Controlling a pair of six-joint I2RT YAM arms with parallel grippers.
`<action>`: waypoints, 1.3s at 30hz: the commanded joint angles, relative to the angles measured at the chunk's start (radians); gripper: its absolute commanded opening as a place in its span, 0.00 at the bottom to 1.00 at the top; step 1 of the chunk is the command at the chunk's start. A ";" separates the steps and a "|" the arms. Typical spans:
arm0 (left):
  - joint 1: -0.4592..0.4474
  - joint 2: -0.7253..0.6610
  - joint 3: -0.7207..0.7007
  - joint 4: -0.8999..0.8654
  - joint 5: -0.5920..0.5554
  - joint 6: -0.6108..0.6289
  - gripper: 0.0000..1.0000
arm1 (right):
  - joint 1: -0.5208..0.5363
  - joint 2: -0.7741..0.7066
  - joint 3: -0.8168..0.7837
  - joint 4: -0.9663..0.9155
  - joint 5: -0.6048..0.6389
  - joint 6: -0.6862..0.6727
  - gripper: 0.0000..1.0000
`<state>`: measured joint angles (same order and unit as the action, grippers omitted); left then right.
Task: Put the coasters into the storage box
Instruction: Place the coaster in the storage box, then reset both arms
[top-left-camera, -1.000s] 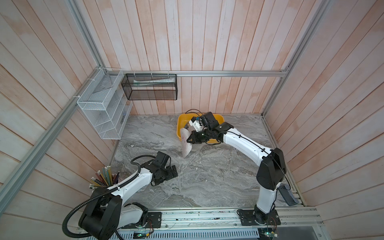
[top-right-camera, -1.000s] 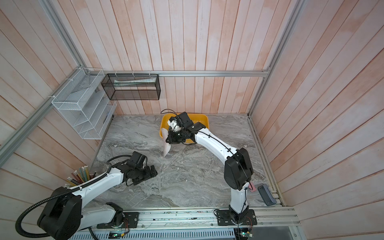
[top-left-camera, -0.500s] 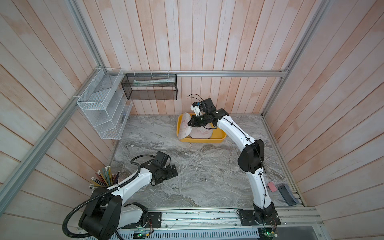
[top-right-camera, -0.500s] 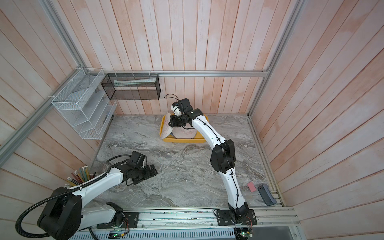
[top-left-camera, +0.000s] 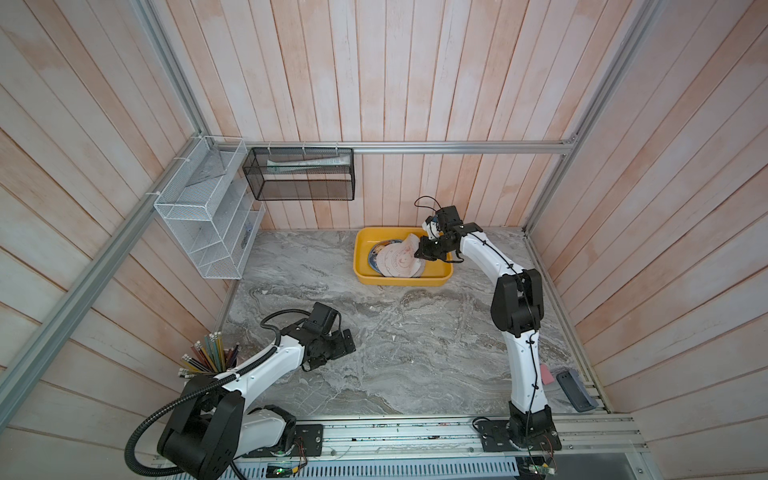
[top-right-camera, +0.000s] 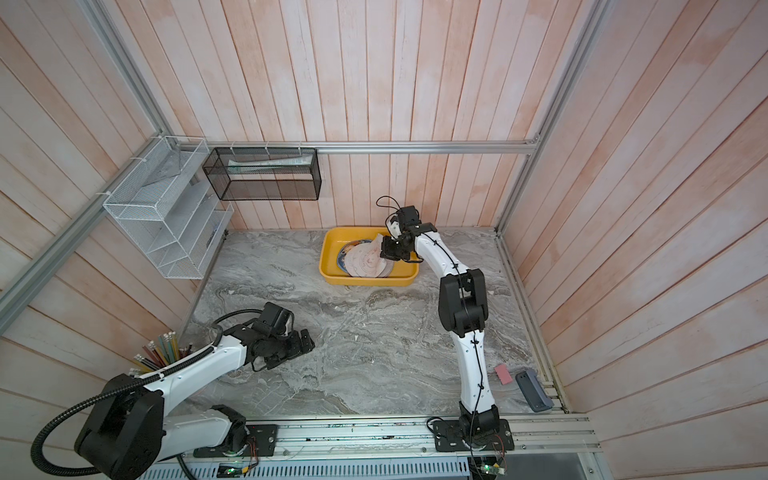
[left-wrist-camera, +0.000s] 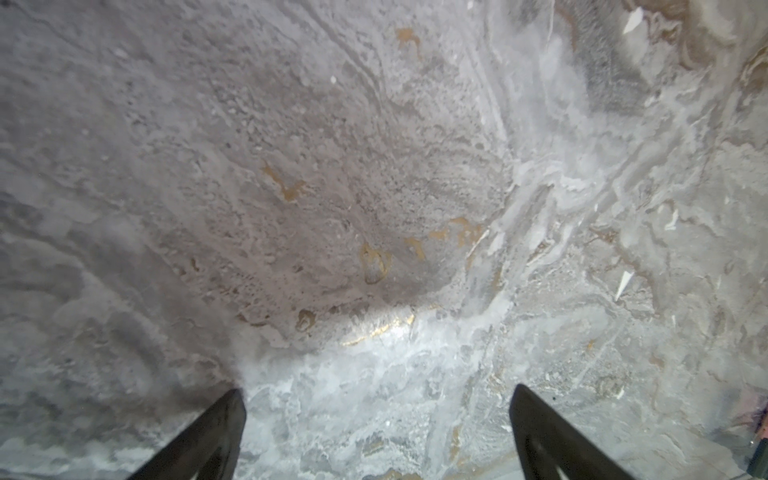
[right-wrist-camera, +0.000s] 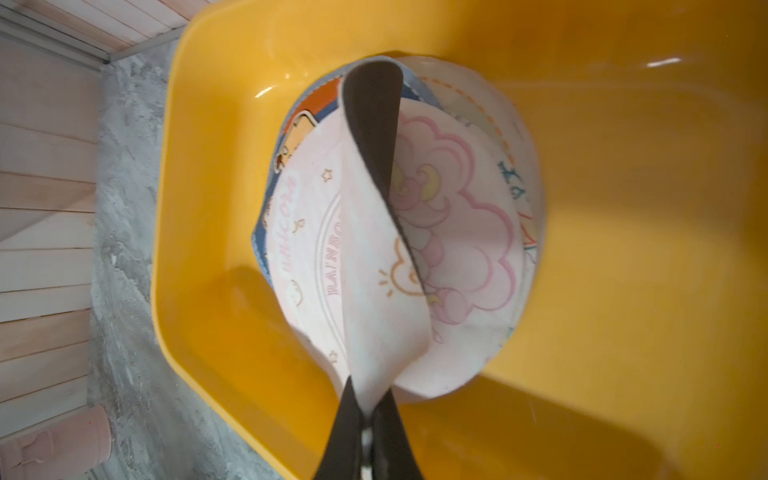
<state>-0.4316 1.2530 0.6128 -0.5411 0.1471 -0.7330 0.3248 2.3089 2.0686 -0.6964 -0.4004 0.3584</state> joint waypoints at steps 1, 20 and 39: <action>0.007 0.004 0.041 0.000 -0.039 0.028 1.00 | -0.008 -0.003 -0.026 -0.005 0.036 -0.028 0.12; 0.154 -0.040 0.144 0.079 -0.216 0.207 1.00 | -0.026 -0.410 -0.475 0.201 0.153 -0.091 0.84; 0.307 -0.165 -0.106 0.647 -0.364 0.569 1.00 | -0.148 -1.146 -1.561 1.110 0.611 -0.339 0.98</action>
<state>-0.1455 1.1141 0.5636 -0.0734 -0.1917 -0.2550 0.1936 1.1931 0.5945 0.1551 0.0898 0.0952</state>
